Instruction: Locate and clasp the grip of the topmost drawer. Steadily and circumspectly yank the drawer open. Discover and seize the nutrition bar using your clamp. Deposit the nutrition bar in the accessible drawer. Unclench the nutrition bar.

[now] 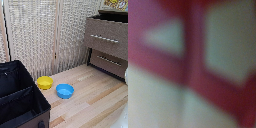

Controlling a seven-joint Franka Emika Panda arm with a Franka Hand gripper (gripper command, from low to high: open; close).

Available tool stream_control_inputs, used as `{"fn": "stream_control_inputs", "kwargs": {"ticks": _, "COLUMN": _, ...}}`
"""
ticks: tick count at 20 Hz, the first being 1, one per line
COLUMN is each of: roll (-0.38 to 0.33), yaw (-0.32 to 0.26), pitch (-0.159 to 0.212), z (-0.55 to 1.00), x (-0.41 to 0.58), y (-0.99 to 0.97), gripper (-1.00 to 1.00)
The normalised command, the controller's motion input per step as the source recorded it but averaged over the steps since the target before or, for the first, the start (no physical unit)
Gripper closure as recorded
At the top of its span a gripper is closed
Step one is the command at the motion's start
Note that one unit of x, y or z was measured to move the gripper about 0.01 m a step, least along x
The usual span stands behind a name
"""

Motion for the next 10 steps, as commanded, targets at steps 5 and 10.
{"fn": "stream_control_inputs", "kwargs": {"ticks": 5, "roll": -0.017, "yaw": 0.068, "pitch": 0.147, "z": -0.04, "x": -0.006, "y": -0.13, "gripper": -1.0}}
{"fn": "stream_control_inputs", "kwargs": {"ticks": 10, "roll": -0.064, "yaw": -0.002, "pitch": 0.012, "z": 0.08, "x": -0.01, "y": -0.01, "gripper": -1.0}}
